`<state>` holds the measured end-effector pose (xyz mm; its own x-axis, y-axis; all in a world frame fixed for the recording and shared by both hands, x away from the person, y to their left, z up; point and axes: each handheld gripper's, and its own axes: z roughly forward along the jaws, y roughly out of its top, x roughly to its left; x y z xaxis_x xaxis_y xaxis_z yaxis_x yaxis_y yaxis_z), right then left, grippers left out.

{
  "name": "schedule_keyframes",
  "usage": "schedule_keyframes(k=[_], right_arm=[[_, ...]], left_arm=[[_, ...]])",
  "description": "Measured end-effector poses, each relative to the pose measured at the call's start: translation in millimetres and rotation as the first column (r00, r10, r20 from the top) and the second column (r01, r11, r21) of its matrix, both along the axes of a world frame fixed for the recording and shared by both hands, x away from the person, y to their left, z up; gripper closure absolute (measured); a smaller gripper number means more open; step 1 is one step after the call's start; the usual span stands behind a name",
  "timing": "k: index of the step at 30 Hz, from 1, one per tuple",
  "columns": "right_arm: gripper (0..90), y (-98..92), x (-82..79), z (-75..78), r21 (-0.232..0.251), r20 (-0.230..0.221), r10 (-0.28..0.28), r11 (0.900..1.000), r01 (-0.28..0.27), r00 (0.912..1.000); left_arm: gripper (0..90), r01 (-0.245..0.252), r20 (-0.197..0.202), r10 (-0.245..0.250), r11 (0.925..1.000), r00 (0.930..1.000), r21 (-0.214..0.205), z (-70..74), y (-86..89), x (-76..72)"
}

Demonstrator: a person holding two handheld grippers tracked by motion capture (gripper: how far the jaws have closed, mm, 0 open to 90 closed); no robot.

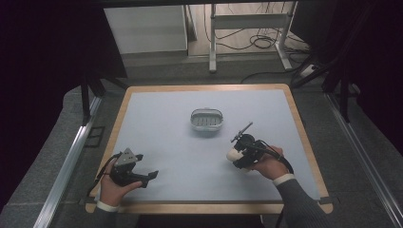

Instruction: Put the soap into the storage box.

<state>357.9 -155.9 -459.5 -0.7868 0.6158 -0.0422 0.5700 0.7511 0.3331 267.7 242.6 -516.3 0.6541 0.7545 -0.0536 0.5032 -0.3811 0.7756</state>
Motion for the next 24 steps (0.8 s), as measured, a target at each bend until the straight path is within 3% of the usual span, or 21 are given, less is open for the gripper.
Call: schedule_keyframes(k=[7, 24], right_arm=[[49.6, 3.5, 7.0, 8.3, 0.007, 0.01, 0.01, 0.9999, -0.01, 0.9999], [49.6, 10.7, 19.7, 10.7, -0.001, 0.018, 0.042, 0.9991, -0.042, 0.999]], left_arm=[[10.5, 0.0, -0.003, 0.0, 1.0, 1.0, -0.002, -0.3, -1.8, -0.1], [10.5, -0.001, 0.003, 0.001, 0.9999, 1.0, 0.012, 0.9, -3.8, -0.5]])
